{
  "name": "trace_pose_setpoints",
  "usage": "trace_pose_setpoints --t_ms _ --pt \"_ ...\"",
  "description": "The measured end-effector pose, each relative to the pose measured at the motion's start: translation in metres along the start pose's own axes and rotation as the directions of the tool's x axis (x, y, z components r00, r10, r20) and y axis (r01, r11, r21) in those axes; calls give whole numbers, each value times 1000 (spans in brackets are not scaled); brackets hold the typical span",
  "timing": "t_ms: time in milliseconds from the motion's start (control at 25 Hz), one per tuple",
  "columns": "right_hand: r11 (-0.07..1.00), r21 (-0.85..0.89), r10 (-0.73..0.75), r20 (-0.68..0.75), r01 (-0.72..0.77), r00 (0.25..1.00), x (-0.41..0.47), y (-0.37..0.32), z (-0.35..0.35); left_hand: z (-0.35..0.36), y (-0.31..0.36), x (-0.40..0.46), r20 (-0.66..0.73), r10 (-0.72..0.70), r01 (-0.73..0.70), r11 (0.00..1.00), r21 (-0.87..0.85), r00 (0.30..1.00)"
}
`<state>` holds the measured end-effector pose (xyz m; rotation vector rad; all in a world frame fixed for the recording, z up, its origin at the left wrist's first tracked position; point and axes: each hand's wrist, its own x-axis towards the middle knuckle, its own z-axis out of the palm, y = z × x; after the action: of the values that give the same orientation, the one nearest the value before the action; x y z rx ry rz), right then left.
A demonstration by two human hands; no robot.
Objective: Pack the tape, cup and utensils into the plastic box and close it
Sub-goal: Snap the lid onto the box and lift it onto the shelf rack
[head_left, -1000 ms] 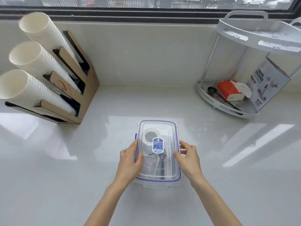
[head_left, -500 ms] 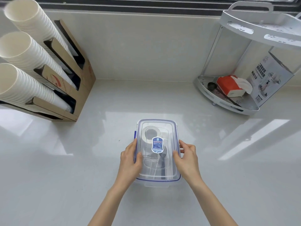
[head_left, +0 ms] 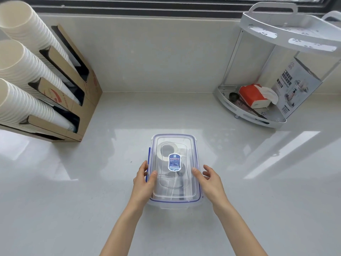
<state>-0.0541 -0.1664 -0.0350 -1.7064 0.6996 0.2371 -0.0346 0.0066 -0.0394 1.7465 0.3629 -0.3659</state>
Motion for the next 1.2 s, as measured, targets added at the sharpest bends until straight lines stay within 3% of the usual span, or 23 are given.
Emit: trace_pose_setpoints --t_ms 200,360,680,1000,1200 --pt "994 36 100 64 -103 993 5 6 -3 -4 5 -2 46 -69 71 996 -58 997" --pt "999 44 -11 -31 12 999 7 4 1 -5 7 -4 75 -116 123 988 -91 990" --pt "955 -203 -245 -123 217 962 0 1 13 -4 7 -3 57 -127 132 987 -94 990" --pt "916 -292 -323 -135 274 937 0 -1 18 -4 0 0 -10 -112 110 989 -103 994" --pt "923 -277 -306 -97 269 947 3 -3 14 -4 4 1 -84 -79 80 997 11 993"
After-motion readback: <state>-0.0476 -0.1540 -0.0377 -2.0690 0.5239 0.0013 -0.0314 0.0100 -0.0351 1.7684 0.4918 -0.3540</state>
